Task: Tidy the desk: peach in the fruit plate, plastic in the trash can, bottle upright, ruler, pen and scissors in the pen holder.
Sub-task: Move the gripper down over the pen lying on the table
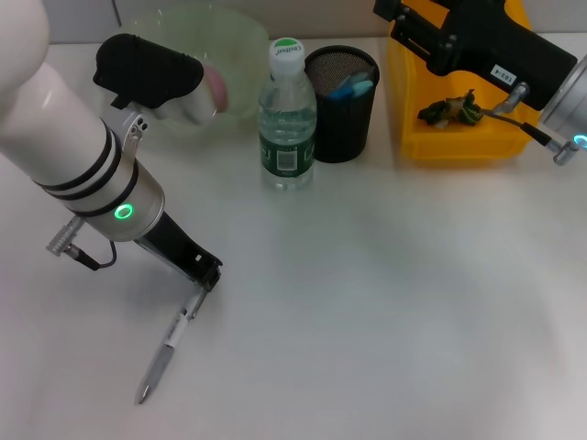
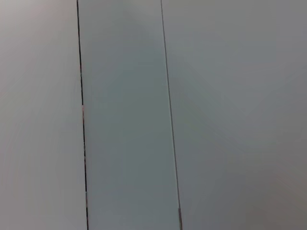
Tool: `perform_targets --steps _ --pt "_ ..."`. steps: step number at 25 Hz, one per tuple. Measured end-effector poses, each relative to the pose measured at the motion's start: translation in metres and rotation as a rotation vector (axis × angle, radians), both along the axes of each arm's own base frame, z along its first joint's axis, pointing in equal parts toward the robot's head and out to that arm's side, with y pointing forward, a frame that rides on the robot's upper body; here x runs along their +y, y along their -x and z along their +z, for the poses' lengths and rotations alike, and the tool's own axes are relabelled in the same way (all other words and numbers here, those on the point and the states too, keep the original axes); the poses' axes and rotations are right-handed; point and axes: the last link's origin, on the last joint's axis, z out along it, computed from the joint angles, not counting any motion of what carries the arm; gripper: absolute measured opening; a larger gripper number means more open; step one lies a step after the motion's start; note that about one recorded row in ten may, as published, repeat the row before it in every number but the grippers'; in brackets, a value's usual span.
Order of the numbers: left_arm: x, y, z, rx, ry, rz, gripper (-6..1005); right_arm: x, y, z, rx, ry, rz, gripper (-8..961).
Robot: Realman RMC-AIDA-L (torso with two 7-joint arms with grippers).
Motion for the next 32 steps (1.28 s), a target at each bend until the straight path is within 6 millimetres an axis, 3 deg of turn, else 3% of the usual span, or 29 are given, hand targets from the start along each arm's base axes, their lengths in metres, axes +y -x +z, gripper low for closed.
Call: perform_targets --steps 7,18,23,24,29,32 --pt "0.0002 -0.0009 -0.0002 0.007 0.005 0.001 187 0.0028 0.0017 -0.0006 -0.005 -0.001 -0.003 482" --pt "0.0008 0.0019 -0.0005 0.008 0.003 0.016 333 0.0050 0.0019 -0.0007 -0.009 -0.005 -0.011 482" --pt "0.0014 0.0032 0.0006 0.022 0.001 0.015 418 0.0057 0.0030 -0.0007 -0.009 -0.005 -0.009 482" --pt "0.0016 0.0035 0.0007 0.030 0.002 0.013 555 0.0058 0.0031 -0.0007 -0.009 -0.005 -0.009 482" --pt "0.0020 0.0032 0.0004 0.034 0.004 0.013 667 0.0069 0.0050 -0.0007 -0.009 -0.005 -0.004 482" --pt "0.0019 0.0038 0.0000 0.035 0.006 0.016 664 0.0075 0.0058 -0.0007 -0.010 -0.005 -0.003 482"
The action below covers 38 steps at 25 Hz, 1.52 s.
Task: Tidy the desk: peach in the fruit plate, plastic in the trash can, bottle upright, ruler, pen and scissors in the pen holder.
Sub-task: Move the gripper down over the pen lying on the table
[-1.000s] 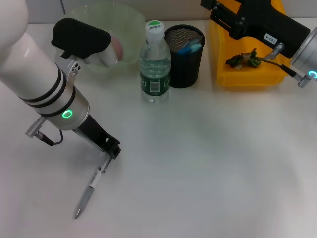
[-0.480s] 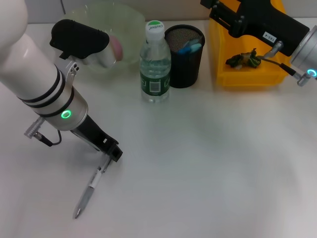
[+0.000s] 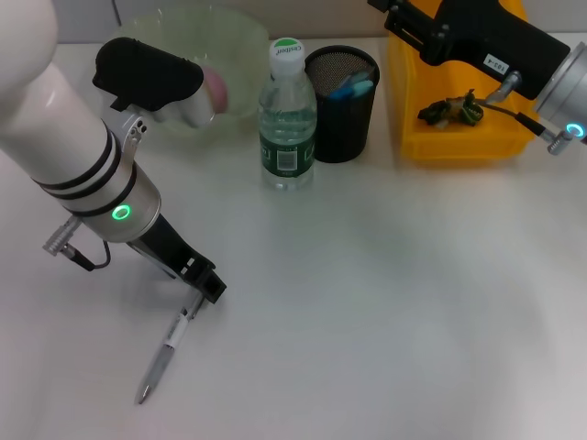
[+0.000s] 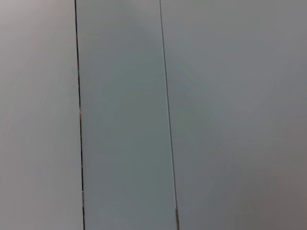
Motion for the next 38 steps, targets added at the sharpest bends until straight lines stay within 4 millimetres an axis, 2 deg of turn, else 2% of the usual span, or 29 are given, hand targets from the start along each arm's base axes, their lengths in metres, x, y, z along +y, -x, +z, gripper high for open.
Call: perform_targets --steps 38 --pt "-0.0009 -0.0022 -0.0035 0.017 0.022 -0.011 542 0.0016 0.0008 -0.0005 -0.003 -0.002 -0.004 484"
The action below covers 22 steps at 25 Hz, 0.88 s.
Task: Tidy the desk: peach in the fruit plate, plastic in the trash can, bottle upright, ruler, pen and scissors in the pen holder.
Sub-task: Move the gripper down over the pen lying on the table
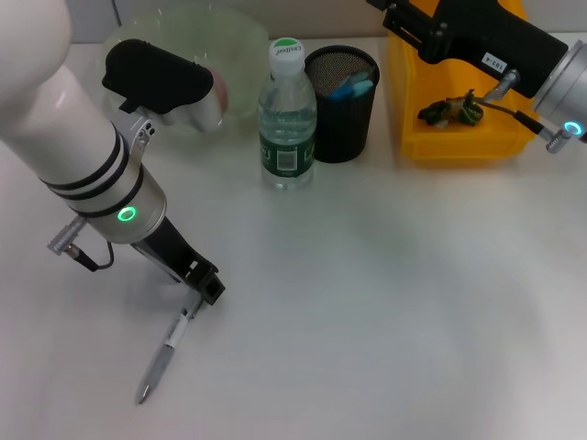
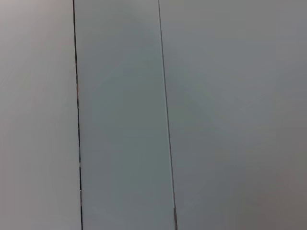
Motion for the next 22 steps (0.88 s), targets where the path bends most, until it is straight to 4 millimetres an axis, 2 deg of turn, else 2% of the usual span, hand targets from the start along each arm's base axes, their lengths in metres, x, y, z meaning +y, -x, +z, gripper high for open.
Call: perform_targets --steps 17,22 --pt "0.0009 -0.0037 -0.0019 0.006 0.008 -0.016 419 0.0036 0.0021 -0.0001 -0.006 -0.003 -0.003 485" --pt "0.0011 -0.0032 -0.0020 0.006 0.007 -0.015 414 0.0040 0.0026 0.0002 -0.007 -0.004 -0.002 485"
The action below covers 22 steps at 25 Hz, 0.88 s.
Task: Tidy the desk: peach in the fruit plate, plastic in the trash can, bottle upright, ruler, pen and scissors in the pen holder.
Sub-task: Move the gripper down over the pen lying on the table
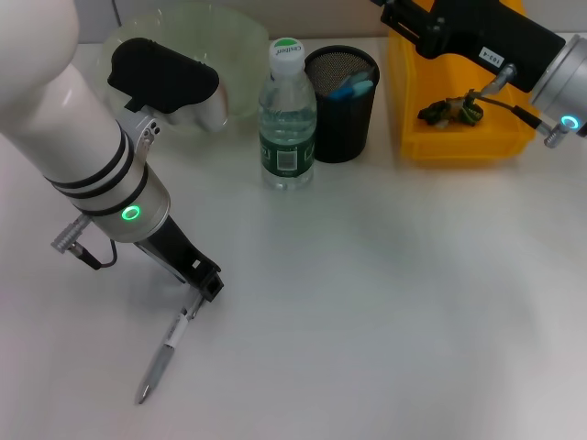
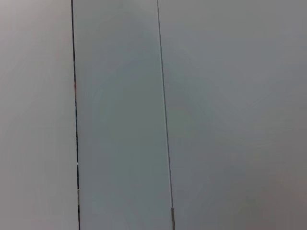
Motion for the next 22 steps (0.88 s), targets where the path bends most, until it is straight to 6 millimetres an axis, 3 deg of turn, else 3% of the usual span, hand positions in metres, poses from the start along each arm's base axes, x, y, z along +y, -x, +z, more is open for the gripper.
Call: perform_targets --steps 19,22 --pt "0.0012 -0.0004 -0.0006 0.003 0.003 -0.008 393 0.0004 0.0015 0.0000 0.002 -0.001 0.003 486" --pt "0.0015 -0.0012 -0.0007 0.004 0.004 -0.010 323 0.0004 0.0015 0.0000 0.002 -0.001 0.003 486"
